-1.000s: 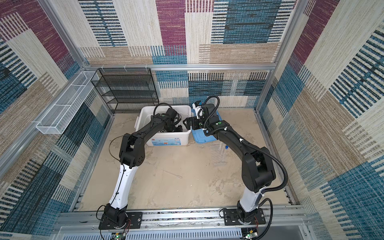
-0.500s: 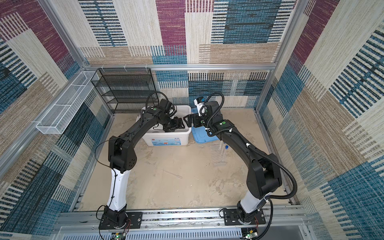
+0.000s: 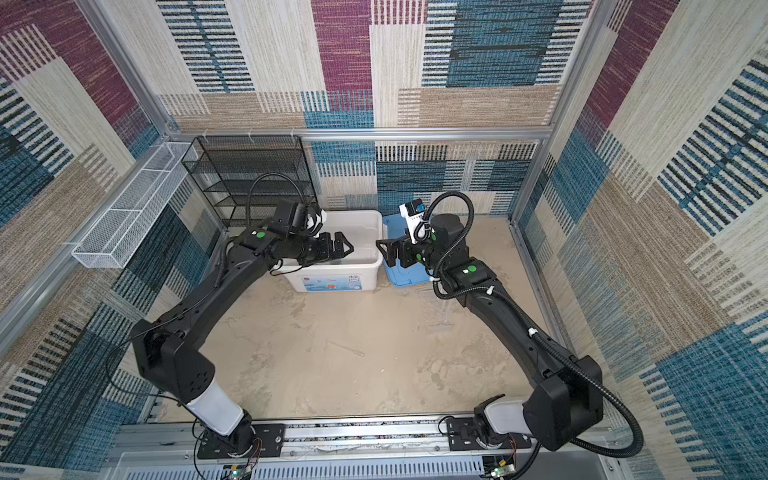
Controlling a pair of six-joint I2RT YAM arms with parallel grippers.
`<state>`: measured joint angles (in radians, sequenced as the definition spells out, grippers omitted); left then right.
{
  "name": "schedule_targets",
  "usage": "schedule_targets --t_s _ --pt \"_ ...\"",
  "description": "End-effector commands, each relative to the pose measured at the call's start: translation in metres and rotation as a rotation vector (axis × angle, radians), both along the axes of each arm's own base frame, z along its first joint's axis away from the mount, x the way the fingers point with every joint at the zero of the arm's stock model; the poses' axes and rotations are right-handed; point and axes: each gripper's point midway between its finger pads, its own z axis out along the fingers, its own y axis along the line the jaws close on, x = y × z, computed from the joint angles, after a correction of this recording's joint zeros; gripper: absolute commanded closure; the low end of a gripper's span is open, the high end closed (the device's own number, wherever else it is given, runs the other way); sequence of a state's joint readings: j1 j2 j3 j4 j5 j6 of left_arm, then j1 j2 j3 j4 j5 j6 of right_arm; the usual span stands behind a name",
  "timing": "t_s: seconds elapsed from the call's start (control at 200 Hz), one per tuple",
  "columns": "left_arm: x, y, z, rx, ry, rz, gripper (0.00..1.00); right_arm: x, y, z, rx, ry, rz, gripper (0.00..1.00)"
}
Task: Organize the chemistry lab equipment
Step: 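Withdraw the left gripper and move it over the second clear dropper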
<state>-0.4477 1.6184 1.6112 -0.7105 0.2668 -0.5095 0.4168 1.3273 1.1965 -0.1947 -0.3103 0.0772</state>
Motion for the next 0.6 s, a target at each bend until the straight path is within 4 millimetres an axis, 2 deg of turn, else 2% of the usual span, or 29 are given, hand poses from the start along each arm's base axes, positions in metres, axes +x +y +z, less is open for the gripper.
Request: schedule_targets --t_s 0.0,0.09,0.15,0.25,0.346,0.486,0.596 --pt "-0.015 0.006 0.009 -0.045 -0.043 0.031 0.01 0.0 -0.007 -0.009 -0.037 -0.011 -0.026 0.01" --pt "-0.038 0.016 0.004 -0.065 -0.045 0.059 0.01 0.0 -0.01 -0.032 -0.078 0.058 -0.04 0.01" --pt "-0.053 0.021 0.0 -0.095 -0.04 0.091 0.01 -0.008 -0.005 -0.043 -0.087 0.092 0.005 0.01" --pt "-0.08 0.028 -0.028 -0.084 0.024 0.156 0.0 -0.03 0.002 -0.053 -0.043 0.126 0.089 0.01" --pt "-0.105 0.029 -0.056 -0.083 0.111 0.229 0.04 -0.044 0.002 -0.063 -0.015 0.167 0.097 0.01" --pt "-0.135 0.022 -0.098 -0.073 0.238 0.321 0.07 -0.061 0.008 -0.085 -0.082 0.204 0.084 0.01" --pt "-0.151 0.02 -0.127 -0.06 0.298 0.417 0.14 -0.077 0.02 -0.102 -0.123 0.235 0.115 0.01"
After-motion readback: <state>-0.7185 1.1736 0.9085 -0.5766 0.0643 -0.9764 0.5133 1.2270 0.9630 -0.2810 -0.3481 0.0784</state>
